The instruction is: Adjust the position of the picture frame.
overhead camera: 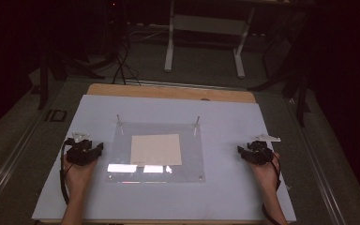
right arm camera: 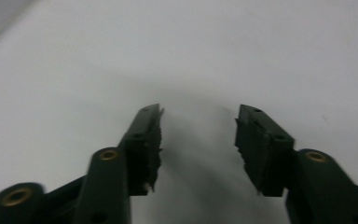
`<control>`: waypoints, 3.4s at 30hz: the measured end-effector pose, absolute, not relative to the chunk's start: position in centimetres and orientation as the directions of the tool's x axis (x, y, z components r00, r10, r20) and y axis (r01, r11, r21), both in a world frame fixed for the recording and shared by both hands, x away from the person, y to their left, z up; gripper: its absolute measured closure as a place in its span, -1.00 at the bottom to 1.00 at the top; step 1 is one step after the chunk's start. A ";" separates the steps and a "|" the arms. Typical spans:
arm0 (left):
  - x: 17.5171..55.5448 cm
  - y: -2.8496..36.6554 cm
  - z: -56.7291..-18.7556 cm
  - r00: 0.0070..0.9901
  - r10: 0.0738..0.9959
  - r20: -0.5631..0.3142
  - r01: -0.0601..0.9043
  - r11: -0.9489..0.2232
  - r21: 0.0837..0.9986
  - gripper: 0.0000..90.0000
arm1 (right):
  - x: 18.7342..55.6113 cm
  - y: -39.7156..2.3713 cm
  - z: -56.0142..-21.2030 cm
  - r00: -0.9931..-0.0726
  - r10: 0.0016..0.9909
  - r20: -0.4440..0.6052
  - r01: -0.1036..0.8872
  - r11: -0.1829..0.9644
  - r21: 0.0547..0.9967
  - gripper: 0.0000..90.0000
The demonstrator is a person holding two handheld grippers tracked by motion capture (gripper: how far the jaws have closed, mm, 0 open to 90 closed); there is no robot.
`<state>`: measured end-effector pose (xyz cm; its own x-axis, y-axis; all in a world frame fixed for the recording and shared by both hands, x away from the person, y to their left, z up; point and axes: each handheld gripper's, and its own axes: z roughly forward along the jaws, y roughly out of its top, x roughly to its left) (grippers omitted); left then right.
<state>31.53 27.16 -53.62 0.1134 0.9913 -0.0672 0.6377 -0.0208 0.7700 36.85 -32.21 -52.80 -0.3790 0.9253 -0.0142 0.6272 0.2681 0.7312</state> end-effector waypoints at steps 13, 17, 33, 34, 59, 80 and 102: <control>31.1 26.7 -52.9 0.215 0.976 -0.025 0.619 -0.116 0.777 0.14 | 36.4 -30.1 -52.7 -0.500 0.864 -0.060 0.570 0.381 0.729 0.25; 31.2 26.4 -52.7 0.237 0.971 -0.021 0.614 -0.133 0.778 0.15 | 36.4 -29.5 -52.4 -0.521 0.852 -0.045 0.554 0.378 0.742 0.25; 32.5 26.3 -51.9 0.309 0.949 -0.061 0.612 -0.149 0.776 0.17 | 37.4 -27.5 -51.1 -0.581 0.813 -0.024 0.511 0.388 0.767 0.37; 32.7 26.3 -51.9 0.317 0.946 -0.066 0.614 -0.151 0.775 0.18 | 37.6 -27.2 -51.1 -0.587 0.809 -0.025 0.506 0.391 0.768 0.38; 39.5 24.5 -50.6 0.358 0.932 -0.057 0.577 -0.173 0.798 0.43 | 43.3 -20.7 -50.0 -0.653 0.757 0.023 0.470 0.382 0.796 0.57; 43.1 22.4 -52.0 0.330 0.943 -0.045 0.585 -0.167 0.794 0.70 | 47.1 -17.2 -52.1 -0.569 0.817 0.094 0.543 0.288 0.788 0.69; 43.3 23.3 -52.2 0.346 0.919 -0.187 0.633 -0.081 0.770 0.82 | 47.8 -18.1 -52.7 -0.502 0.804 0.318 0.645 0.104 0.757 0.74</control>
